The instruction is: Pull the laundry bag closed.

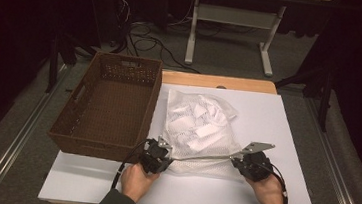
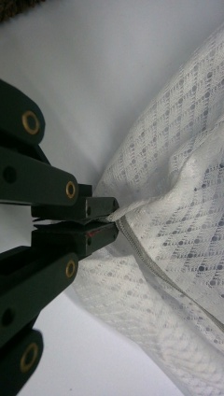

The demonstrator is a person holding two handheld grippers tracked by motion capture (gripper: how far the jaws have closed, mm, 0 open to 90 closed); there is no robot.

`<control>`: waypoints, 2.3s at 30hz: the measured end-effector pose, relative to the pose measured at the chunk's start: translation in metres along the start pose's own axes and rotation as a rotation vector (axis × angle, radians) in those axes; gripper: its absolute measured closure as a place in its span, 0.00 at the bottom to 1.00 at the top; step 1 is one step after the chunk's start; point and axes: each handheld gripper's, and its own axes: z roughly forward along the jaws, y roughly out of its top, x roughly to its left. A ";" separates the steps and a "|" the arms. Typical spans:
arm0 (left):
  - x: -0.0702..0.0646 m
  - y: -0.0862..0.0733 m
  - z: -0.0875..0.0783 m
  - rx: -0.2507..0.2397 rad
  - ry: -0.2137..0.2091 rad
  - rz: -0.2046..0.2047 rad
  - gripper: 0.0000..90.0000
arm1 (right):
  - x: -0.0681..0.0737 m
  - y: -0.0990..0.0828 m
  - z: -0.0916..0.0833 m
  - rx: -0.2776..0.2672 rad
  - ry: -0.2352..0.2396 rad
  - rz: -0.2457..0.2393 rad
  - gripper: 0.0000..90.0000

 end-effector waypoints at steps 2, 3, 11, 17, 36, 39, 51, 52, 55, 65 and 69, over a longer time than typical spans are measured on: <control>0.000 0.000 0.000 0.000 0.000 0.001 0.96 | -0.002 0.000 -0.001 0.004 -0.005 0.007 0.97; 0.000 0.000 0.000 0.000 -0.001 0.000 0.96 | -0.003 -0.001 -0.001 0.000 -0.003 0.007 0.97; 0.001 0.000 0.000 0.001 -0.008 -0.009 0.96 | -0.011 -0.004 -0.003 0.000 -0.019 0.028 0.97; 0.000 0.000 0.000 0.001 -0.003 -0.010 0.96 | -0.014 -0.006 -0.005 -0.004 -0.019 0.037 0.97; 0.001 0.000 0.000 -0.002 -0.007 -0.019 0.96 | -0.028 -0.013 -0.006 -0.005 -0.025 0.084 0.97; 0.001 0.000 0.000 -0.001 -0.006 -0.019 0.96 | -0.029 -0.013 -0.006 -0.004 -0.024 0.087 0.97; -0.005 0.000 -0.002 -0.028 0.101 0.002 0.98 | -0.032 -0.015 -0.004 0.001 -0.022 0.092 0.97; -0.004 0.000 -0.002 -0.027 0.111 0.001 0.98 | -0.031 -0.015 -0.003 0.000 -0.020 0.096 0.97; -0.004 0.000 -0.003 -0.026 0.131 0.003 0.98 | -0.031 -0.014 -0.002 0.003 -0.020 0.093 0.97; -0.004 0.001 0.000 -0.017 0.196 0.026 0.98 | -0.036 -0.014 0.004 0.016 -0.028 0.119 0.97; -0.003 0.001 -0.001 -0.011 0.199 0.027 0.98 | -0.038 -0.013 0.007 0.025 -0.028 0.133 0.97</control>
